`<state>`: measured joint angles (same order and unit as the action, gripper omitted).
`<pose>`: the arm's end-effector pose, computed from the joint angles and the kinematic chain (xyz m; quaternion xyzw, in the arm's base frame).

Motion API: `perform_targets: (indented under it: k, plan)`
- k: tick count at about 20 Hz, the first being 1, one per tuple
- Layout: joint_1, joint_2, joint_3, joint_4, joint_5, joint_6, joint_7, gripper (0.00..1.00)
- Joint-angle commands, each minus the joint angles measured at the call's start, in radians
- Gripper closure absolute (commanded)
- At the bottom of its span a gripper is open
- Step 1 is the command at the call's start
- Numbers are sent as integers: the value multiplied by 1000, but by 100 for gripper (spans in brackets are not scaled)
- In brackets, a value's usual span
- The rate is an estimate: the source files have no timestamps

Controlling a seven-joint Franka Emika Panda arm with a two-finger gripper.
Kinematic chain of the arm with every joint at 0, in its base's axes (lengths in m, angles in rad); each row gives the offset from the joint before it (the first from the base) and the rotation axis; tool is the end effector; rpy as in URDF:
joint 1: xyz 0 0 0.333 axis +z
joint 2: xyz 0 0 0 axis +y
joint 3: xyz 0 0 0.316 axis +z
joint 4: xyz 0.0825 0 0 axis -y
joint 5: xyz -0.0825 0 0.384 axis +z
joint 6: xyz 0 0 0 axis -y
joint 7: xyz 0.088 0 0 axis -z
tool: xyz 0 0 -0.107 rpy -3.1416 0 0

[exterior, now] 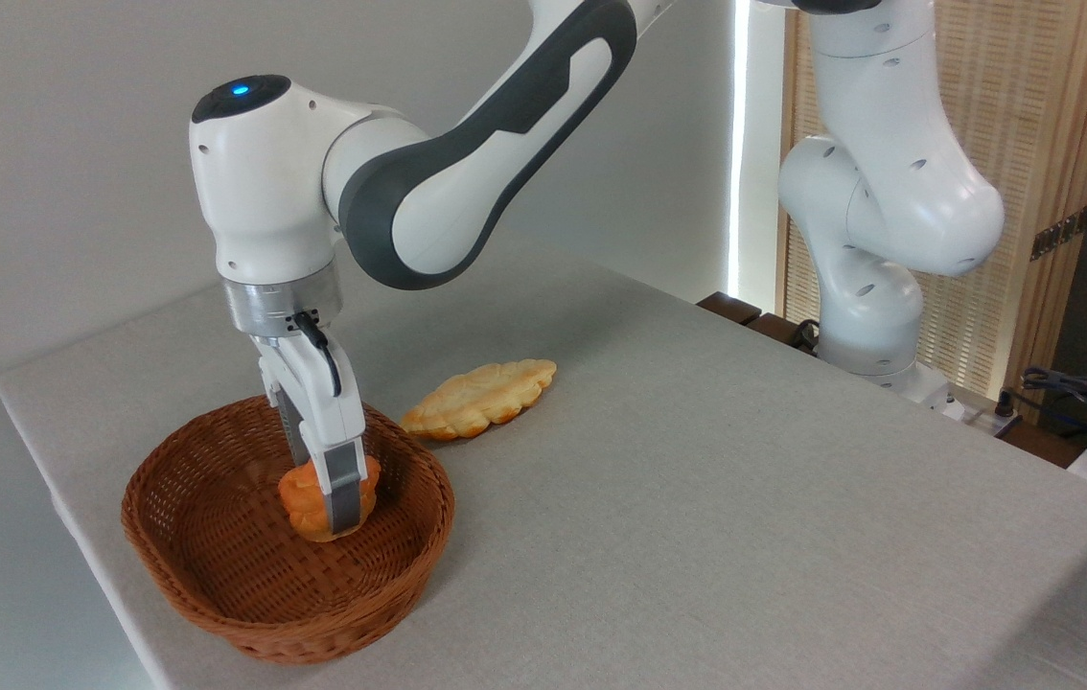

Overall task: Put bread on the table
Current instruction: 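Close the gripper on the orange bread roll in the basket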

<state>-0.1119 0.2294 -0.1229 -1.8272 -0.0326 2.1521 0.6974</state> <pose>0.6114 -0.1431 0.4186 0.8966 -0.4393 0.0536 0.0160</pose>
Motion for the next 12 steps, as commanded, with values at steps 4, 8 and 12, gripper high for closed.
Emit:
perform_targets:
  k: [4, 8, 12]
  plan:
    - [1, -19, 5, -6, 2, 5, 8, 56]
    - [3, -21, 5, -6, 2, 5, 10, 56]
    - [4, -33, 6, -3, -1, 5, 10, 55]
